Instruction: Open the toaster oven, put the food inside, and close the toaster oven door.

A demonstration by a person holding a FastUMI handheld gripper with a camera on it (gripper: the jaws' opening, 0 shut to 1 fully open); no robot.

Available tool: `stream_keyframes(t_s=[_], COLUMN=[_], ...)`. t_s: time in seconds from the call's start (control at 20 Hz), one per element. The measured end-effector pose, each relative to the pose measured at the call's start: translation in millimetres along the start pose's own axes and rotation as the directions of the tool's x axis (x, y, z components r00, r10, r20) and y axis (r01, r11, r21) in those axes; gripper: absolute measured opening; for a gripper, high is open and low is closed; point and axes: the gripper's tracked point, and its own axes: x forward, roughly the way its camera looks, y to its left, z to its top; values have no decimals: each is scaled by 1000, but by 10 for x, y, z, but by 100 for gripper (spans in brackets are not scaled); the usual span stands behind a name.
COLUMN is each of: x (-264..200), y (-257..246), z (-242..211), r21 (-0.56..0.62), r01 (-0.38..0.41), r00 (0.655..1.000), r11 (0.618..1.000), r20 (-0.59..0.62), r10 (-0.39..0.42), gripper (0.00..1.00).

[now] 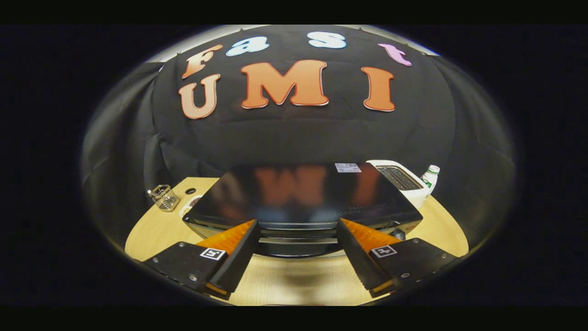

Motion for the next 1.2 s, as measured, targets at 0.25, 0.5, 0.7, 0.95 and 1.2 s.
stream_keyframes(t_s=[0.25,0.5,0.7,0.95,1.2], x=[-125,-384,-531,-654,-729], y=[33,20,-49,-44,-47], z=[-484,-710,-836,-1026,-1167], r21=[17,33,29,51,39], r01=[-3,-2,18,18,20], r00=[994,992,991,987,984], r11=[1000,999,999,999,999], r20=[-107,-123,-130,-158,-179], r10=[5,6,-14,-10,-13], gripper=[99,100,99,99,99])
